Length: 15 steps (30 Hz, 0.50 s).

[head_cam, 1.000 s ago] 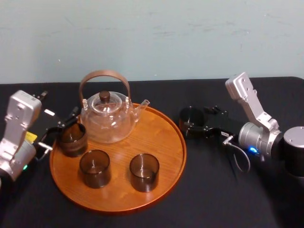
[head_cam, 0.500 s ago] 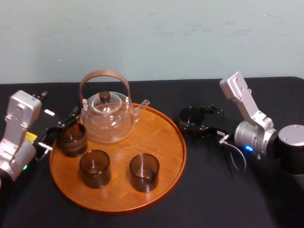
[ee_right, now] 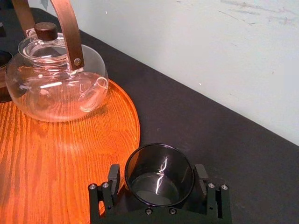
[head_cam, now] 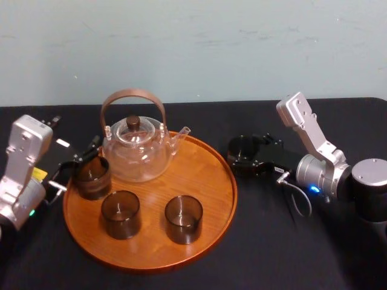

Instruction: Pick up the glass from the table and place it on the tray.

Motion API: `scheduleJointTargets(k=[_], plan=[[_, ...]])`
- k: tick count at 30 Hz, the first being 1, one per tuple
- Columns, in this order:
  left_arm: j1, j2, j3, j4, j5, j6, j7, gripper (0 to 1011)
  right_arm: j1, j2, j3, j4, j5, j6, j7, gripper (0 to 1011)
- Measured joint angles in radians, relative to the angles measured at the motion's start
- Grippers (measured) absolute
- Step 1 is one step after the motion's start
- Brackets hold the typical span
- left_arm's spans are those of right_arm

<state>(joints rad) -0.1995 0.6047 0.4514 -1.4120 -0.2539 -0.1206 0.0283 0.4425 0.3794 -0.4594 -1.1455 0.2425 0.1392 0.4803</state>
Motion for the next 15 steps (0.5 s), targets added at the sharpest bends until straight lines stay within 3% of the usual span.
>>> scheduleJointTargets(k=[5, 15], plan=[[0.0, 0.0, 0.0, 0.0, 0.0, 0.0, 0.0, 1001, 0.0, 0.0, 0.001, 0.0, 0.002, 0.0, 0.0, 912], [0.0, 0.0, 0.0, 0.0, 0.0, 0.0, 0.0, 1001, 0.0, 0.001, 0.001, 0.0, 0.005, 0.0, 0.001, 900]])
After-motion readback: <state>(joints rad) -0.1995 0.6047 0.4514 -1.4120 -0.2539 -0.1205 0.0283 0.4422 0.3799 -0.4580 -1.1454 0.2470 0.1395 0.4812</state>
